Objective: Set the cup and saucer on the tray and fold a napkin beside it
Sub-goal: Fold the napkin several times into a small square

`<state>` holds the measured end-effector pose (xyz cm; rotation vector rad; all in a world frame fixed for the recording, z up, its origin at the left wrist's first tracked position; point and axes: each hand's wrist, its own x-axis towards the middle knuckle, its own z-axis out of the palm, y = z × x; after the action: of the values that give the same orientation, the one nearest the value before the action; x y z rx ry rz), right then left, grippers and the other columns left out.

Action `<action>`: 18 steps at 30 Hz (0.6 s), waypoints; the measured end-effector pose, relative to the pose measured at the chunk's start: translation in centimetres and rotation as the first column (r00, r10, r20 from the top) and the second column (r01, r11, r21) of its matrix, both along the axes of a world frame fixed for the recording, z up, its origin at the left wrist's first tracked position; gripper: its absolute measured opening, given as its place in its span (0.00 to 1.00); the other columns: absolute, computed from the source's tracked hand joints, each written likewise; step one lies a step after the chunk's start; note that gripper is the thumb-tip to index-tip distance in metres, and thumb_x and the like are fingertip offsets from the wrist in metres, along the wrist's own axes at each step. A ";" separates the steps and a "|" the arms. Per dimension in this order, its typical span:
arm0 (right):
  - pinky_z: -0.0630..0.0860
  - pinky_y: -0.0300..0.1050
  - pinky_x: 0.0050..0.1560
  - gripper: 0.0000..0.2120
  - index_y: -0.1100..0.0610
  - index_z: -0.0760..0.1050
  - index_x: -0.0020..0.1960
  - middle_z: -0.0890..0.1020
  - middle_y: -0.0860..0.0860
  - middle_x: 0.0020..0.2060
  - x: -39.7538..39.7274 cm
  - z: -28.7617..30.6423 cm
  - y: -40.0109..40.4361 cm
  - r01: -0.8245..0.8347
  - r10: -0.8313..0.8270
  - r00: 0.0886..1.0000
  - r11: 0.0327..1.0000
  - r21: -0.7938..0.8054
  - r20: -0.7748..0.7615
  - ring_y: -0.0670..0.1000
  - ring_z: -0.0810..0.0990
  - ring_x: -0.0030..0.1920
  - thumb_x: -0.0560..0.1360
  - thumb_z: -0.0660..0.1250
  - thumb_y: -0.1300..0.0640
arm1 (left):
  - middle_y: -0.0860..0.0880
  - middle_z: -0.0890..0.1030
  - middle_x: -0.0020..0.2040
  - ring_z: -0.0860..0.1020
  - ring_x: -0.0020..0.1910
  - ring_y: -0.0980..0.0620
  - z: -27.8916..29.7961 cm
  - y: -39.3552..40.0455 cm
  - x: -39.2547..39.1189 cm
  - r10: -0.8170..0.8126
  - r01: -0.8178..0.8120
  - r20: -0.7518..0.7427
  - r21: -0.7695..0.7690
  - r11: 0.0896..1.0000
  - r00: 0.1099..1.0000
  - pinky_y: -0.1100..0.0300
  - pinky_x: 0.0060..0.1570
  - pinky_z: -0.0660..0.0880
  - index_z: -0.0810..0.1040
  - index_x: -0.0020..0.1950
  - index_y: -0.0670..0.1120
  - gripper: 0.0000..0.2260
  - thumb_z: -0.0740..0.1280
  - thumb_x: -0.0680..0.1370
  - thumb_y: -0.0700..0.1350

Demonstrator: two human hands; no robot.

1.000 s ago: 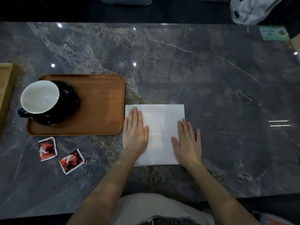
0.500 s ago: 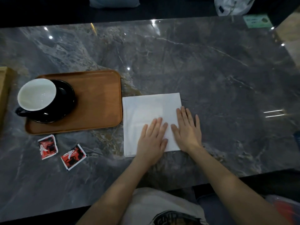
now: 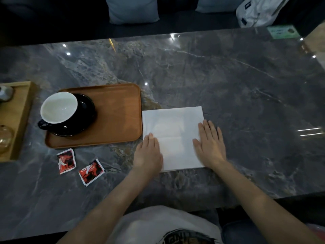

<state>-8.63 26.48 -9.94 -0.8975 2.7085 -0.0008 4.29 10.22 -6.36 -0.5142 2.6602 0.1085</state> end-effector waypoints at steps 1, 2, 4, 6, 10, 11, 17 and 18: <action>0.35 0.49 0.73 0.38 0.59 0.52 0.75 0.54 0.55 0.76 -0.2 0.5 -0.3 -0.010 0.010 1.000 1.000 -0.024 -0.009 0.53 0.48 0.76 0.71 0.35 0.41 | 0.41 0.67 0.69 0.66 0.67 0.44 0.6 -0.7 -1.2 -0.018 0.016 -0.058 -0.034 0.999 0.998 0.53 0.60 0.68 0.65 0.67 0.40 0.18 0.51 0.81 0.47; 0.38 0.50 0.74 0.35 0.61 0.56 0.74 0.57 0.57 0.75 -0.6 1.1 -0.6 -0.022 0.021 1.000 0.999 -0.037 -0.020 0.55 0.51 0.76 0.73 0.40 0.43 | 0.43 0.73 0.62 0.72 0.60 0.45 1.0 -1.5 -2.4 -0.035 0.029 -0.110 -0.052 0.998 0.993 0.54 0.51 0.70 0.71 0.61 0.42 0.13 0.53 0.80 0.44; 0.42 0.52 0.75 0.25 0.61 0.64 0.69 0.60 0.58 0.74 -2.1 2.3 -1.6 -0.062 0.062 0.997 0.998 -0.013 -0.038 0.56 0.54 0.75 0.77 0.50 0.48 | 0.44 0.76 0.56 0.75 0.55 0.45 1.4 -3.5 -4.8 -0.057 0.051 -0.204 -0.036 0.998 0.977 0.54 0.46 0.71 0.73 0.57 0.43 0.10 0.55 0.79 0.40; 0.47 0.51 0.74 0.19 0.59 0.67 0.67 0.61 0.56 0.73 -4.1 3.2 -3.0 -0.135 0.136 0.990 0.991 0.015 -0.047 0.55 0.55 0.74 0.78 0.55 0.54 | 0.44 0.74 0.59 0.73 0.59 0.45 1.3 -5.3 -6.9 -0.080 0.081 -0.262 -0.007 0.997 0.962 0.53 0.53 0.72 0.71 0.62 0.44 0.13 0.58 0.78 0.38; 0.60 0.49 0.68 0.23 0.58 0.62 0.69 0.66 0.56 0.70 -8.1 4.3 -5.8 -0.226 0.220 0.967 0.973 0.039 0.130 0.56 0.63 0.70 0.75 0.61 0.59 | 0.43 0.72 0.63 0.69 0.63 0.44 0.8 -8.0 -10.0 -0.095 0.106 -0.171 0.054 0.993 0.981 0.51 0.59 0.70 0.69 0.65 0.44 0.18 0.60 0.75 0.35; 0.64 0.50 0.65 0.24 0.58 0.63 0.68 0.67 0.56 0.67 -8.8 4.5 -6.4 -0.239 0.226 0.959 0.970 0.055 0.172 0.57 0.65 0.68 0.74 0.63 0.59 | 0.43 0.71 0.63 0.69 0.63 0.44 0.8 -8.7 -10.6 -0.089 0.098 -0.132 0.065 0.993 0.987 0.51 0.59 0.70 0.70 0.65 0.44 0.19 0.60 0.75 0.35; 0.70 0.49 0.47 0.25 0.59 0.67 0.60 0.74 0.57 0.58 -11.6 5.3 -8.9 -0.308 0.255 0.928 0.935 0.174 0.271 0.58 0.72 0.59 0.66 0.72 0.62 | 0.42 0.73 0.62 0.72 0.61 0.43 1.8 -10.4 -13.3 -0.077 0.061 0.193 0.085 0.995 0.978 0.52 0.53 0.73 0.70 0.64 0.43 0.25 0.72 0.69 0.41; 0.70 0.48 0.47 0.26 0.59 0.67 0.60 0.75 0.57 0.58 -11.9 5.3 -9.3 -0.315 0.247 0.920 0.928 0.201 0.303 0.58 0.74 0.58 0.65 0.73 0.61 | 0.43 0.75 0.61 0.74 0.59 0.44 1.9 -10.4 -13.7 -0.100 0.086 0.235 0.066 0.994 0.967 0.53 0.51 0.73 0.72 0.63 0.43 0.24 0.72 0.68 0.42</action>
<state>-20.54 17.20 -4.63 -1.1123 2.2436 0.2487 -9.39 -0.17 -4.41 -0.3590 2.4338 0.0861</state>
